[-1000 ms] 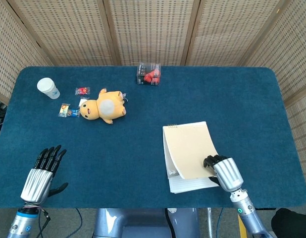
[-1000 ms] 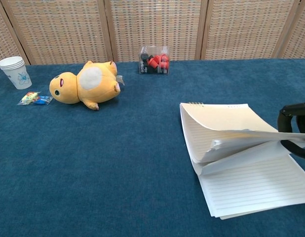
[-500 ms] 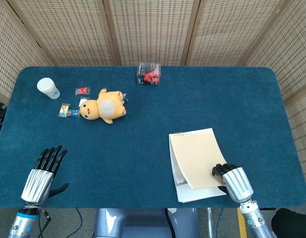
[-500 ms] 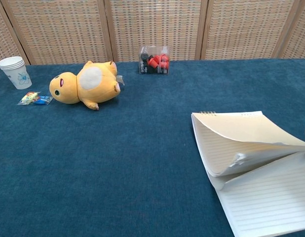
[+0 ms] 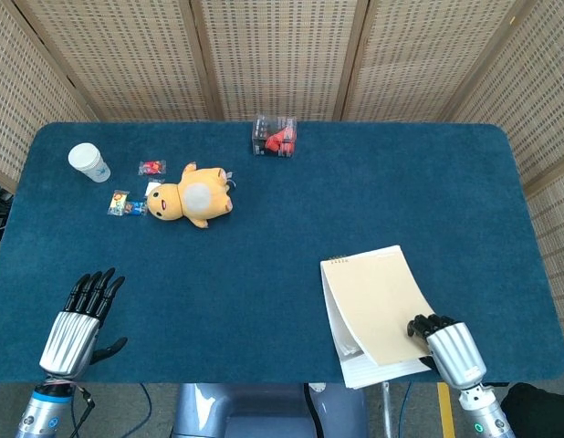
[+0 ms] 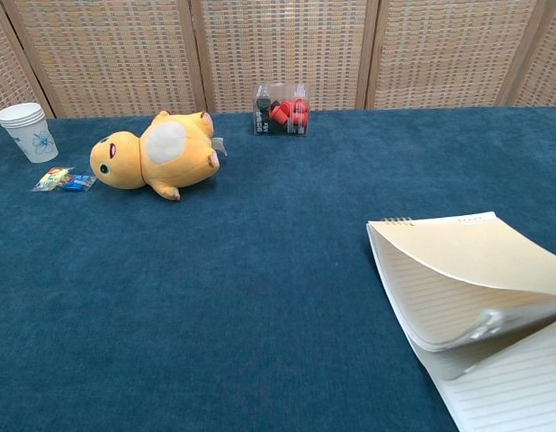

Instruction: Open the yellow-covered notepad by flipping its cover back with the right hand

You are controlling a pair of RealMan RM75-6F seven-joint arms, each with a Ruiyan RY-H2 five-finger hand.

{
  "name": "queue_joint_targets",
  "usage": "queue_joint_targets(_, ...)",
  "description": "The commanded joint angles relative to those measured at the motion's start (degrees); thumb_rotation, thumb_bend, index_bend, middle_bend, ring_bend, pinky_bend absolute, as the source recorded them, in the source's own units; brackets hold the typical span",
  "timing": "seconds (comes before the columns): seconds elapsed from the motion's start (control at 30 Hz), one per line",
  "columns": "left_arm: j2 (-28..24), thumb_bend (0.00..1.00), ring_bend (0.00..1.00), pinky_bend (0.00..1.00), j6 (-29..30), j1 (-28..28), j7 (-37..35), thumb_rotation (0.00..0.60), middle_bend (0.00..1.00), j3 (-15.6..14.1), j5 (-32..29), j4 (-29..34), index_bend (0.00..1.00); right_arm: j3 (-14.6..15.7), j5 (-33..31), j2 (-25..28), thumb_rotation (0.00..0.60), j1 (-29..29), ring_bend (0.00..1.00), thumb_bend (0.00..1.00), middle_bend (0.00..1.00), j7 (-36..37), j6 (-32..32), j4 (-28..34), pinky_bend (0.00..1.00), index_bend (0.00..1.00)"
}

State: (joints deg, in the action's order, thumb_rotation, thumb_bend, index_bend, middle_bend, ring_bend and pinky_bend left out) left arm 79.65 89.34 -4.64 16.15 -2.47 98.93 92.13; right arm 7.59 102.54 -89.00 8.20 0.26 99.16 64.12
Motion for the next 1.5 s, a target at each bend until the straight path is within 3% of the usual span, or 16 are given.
queue_joint_targets(0.03, 0.0, 0.06, 0.0, 0.05, 0.1, 0.0, 0.0, 0.6, 0.0, 0.0, 0.0, 0.0, 0.0, 0.4, 0.6, 0.3, 0.6, -0.6, 0.65, 0.62, 0.75, 0.3, 0.5, -0.5, 0.81, 0.75)
queue_joint_targets(0.2, 0.0, 0.06, 0.0, 0.05, 0.0, 0.0, 0.1, 0.6, 0.0, 0.0, 0.0, 0.1, 0.0, -0.7, 1.0, 0.6, 0.6, -0.2, 0.65, 0.62, 0.75, 0.6, 0.8, -0.5, 0.81, 0.75)
queue_joint_targets(0.5, 0.0, 0.06, 0.0, 0.05, -0.3, -0.1, -0.2, 0.6, 0.0, 0.3, -0.5, 0.0, 0.0, -5.8, 1.8, 2.9, 0.6, 4.7, 0.65, 0.62, 0.75, -4.2, -1.5, 4.2, 0.81, 0.75)
queue_joint_targets(1.0, -0.1, 0.06, 0.0, 0.05, -2.0, -0.7, -1.8, 0.6, 0.0, 0.9, -2.5, -0.5, 0.0, -16.0, -4.0, 8.1, 0.6, 14.6, 0.66, 0.62, 0.75, -15.5, -14.1, 16.3, 0.82, 0.75)
queue_joint_targets(1.5, -0.2, 0.06, 0.0, 0.05, -3.6, -1.5, -3.1, 0.6, 0.0, 0.9, -3.6, -0.7, 0.0, -22.0, -10.3, 8.8, 0.6, 22.4, 0.66, 0.62, 0.75, -21.6, -23.8, 17.8, 0.82, 0.75)
